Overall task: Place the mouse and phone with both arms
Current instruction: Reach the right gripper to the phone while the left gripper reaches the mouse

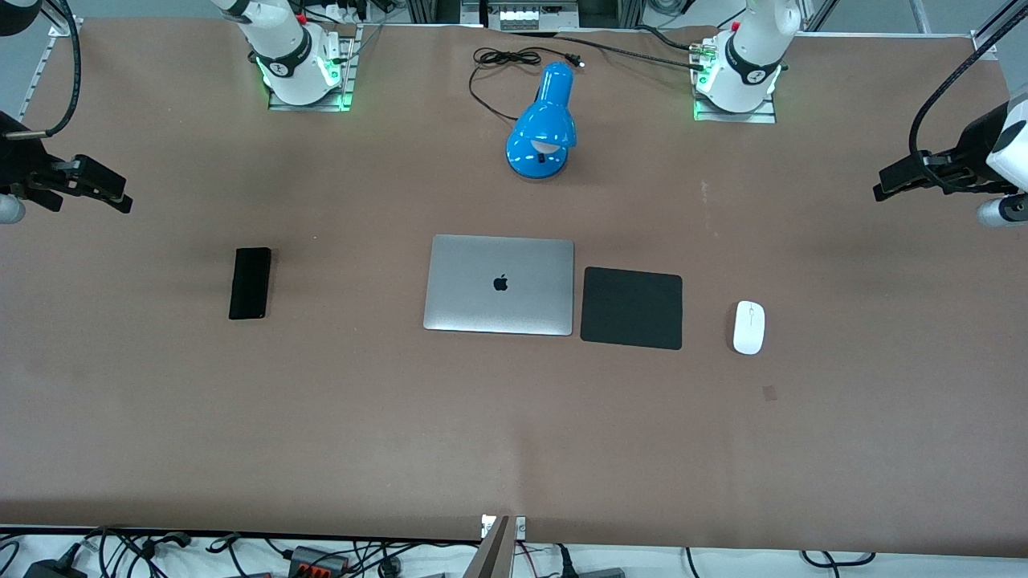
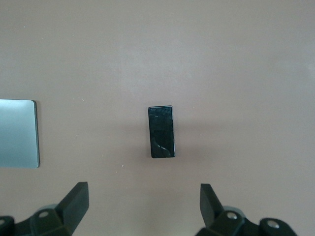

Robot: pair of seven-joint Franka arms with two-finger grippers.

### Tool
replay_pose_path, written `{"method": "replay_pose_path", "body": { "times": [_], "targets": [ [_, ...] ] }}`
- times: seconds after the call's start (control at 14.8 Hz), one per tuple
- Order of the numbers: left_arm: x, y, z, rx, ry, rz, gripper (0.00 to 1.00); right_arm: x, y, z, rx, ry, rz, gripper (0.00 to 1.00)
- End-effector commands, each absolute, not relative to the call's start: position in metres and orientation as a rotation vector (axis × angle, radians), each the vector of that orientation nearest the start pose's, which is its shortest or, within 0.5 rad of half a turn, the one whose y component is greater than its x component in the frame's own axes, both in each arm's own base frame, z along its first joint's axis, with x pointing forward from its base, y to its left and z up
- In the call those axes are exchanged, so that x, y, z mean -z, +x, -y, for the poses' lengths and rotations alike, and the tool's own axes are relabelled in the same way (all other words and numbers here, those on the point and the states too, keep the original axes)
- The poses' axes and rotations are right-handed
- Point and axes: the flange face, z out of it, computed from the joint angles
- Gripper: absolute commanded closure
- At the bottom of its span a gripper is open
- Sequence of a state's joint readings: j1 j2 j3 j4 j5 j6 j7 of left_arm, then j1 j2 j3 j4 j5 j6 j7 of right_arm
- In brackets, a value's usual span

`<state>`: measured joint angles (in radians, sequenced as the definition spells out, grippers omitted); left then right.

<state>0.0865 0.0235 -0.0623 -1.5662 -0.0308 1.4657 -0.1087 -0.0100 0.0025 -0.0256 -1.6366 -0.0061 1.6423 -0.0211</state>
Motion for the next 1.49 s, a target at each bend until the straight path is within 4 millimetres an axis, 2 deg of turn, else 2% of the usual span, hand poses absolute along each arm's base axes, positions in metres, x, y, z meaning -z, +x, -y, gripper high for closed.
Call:
{"method": "replay_pose_path", "body": {
  "times": [0.0,0.41,0.47,0.54,0.61,0.68,0.75,0.88,1.02,1.15,1.29,1.42],
  "targets": [
    [-0.609,0.543,-0.012,-0.188,-3.133,0.192,0.0,-0.606,0.549,0.021,0.011,-3.155,0.004,0.0],
    [-0.607,0.548,-0.018,-0.187,-3.147,0.216,0.0,-0.598,0.552,0.018,-0.013,-3.155,0.013,0.0],
    [-0.604,0.554,-0.022,-0.193,-3.152,0.231,0.0,-0.594,0.553,0.018,-0.027,-3.155,0.014,0.0],
    [-0.59,0.568,-0.025,-0.224,-3.152,0.238,0.0,-0.587,0.556,0.017,-0.051,-3.155,0.016,0.0],
    [-0.591,0.575,-0.031,-0.21,-3.154,0.25,0.0,-0.574,0.562,0.009,-0.085,-3.16,0.046,0.0],
    [-0.58,0.584,-0.036,-0.229,-3.157,0.263,0.0,-0.558,0.569,0.003,-0.129,-3.163,0.065,0.0],
    [-0.567,0.595,-0.032,-0.237,-3.16,0.248,0.0,-0.55,0.573,0.001,-0.149,-3.167,0.068,0.0],
    [-0.531,0.624,-0.021,-0.253,-3.166,0.213,0.0,-0.524,0.585,0.001,-0.202,-3.166,0.065,0.0],
    [-0.474,0.653,-0.017,-0.251,-3.17,0.203,0.0,-0.495,0.595,0.002,-0.258,-3.162,0.053,0.0],
    [-0.41,0.669,0.002,-0.258,-3.18,0.165,0.0,-0.46,0.606,0.004,-0.266,-3.163,0.047,0.0],
    [-0.361,0.664,0.009,-0.219,-3.18,0.153,0.0,-0.419,0.606,0.006,-0.256,-3.165,0.046,0.0],
    [-0.312,0.648,0.026,-0.183,-3.18,0.121,0.0,-0.378,0.598,0.007,-0.258,-3.179,0.058,0.0]
  ]
}}
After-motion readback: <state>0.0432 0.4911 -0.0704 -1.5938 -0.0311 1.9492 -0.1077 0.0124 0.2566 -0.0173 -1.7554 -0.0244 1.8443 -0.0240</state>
